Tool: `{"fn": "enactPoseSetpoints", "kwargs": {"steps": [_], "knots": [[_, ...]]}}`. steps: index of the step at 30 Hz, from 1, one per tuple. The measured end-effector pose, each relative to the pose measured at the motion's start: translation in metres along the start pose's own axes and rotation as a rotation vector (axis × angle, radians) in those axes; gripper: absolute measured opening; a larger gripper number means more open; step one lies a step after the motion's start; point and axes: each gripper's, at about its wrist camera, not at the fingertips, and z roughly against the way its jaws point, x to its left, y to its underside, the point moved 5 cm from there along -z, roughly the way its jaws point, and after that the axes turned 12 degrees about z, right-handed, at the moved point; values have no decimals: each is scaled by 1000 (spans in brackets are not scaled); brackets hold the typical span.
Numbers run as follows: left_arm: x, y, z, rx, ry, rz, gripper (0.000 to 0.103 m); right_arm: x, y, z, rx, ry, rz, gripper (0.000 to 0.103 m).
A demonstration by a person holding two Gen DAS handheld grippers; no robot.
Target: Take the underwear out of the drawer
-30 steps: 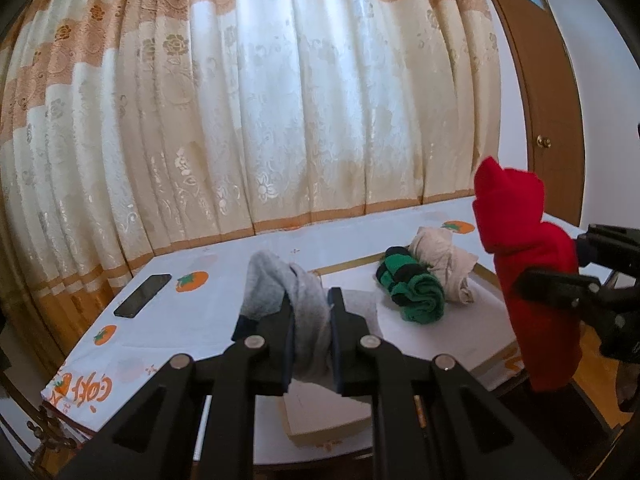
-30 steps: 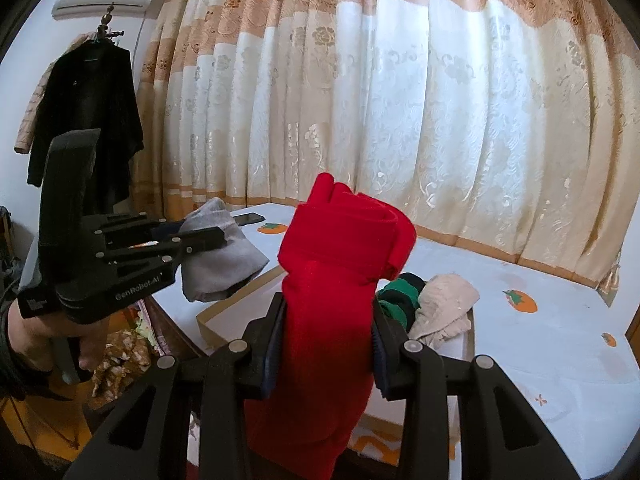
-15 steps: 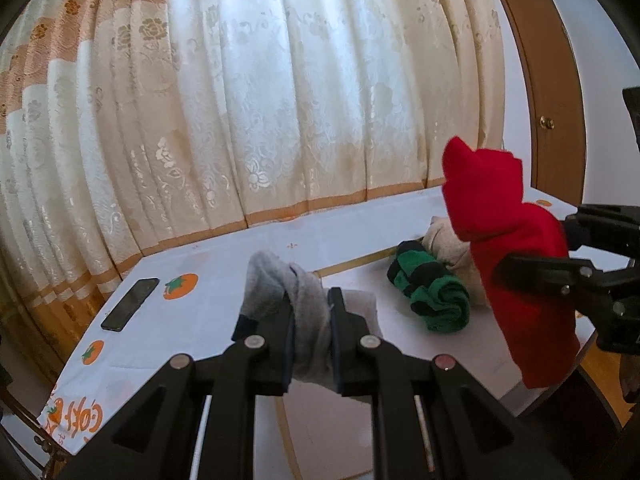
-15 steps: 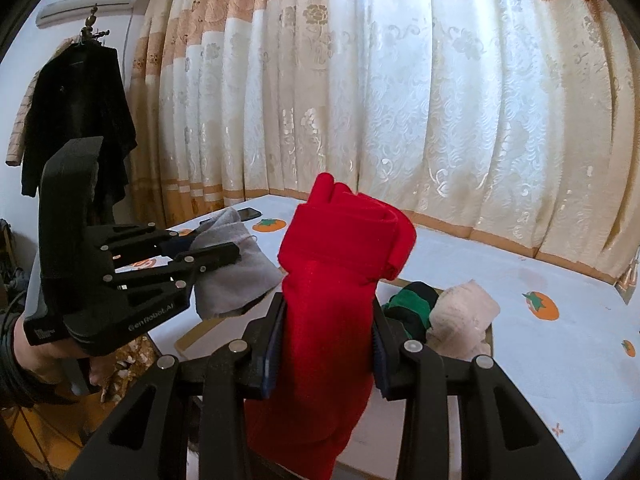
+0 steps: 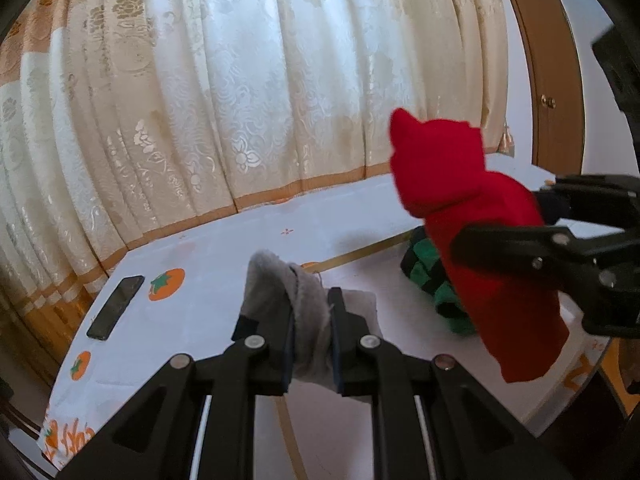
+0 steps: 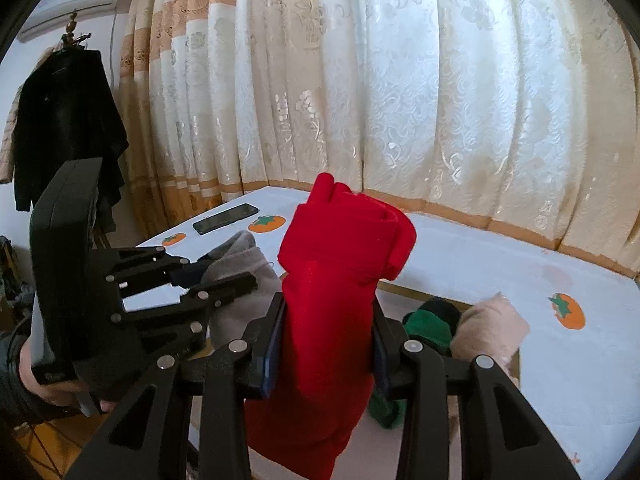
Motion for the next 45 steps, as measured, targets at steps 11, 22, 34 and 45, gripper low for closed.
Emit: {"fn": "enactPoseSetpoints", "kwargs": {"steps": [11, 22, 34, 45], "knots": [[7, -6, -32, 60, 10, 5, 12, -21, -6, -53, 87, -33, -89, 40], [7, -5, -58, 110, 14, -10, 12, -37, 4, -93, 182, -36, -136, 40], [7, -5, -80, 169, 21, -14, 12, -43, 13, -124, 266, -57, -166, 40], [8, -1, -97, 263, 50, -5, 12, -43, 21, -143, 346, -56, -165, 40]]}}
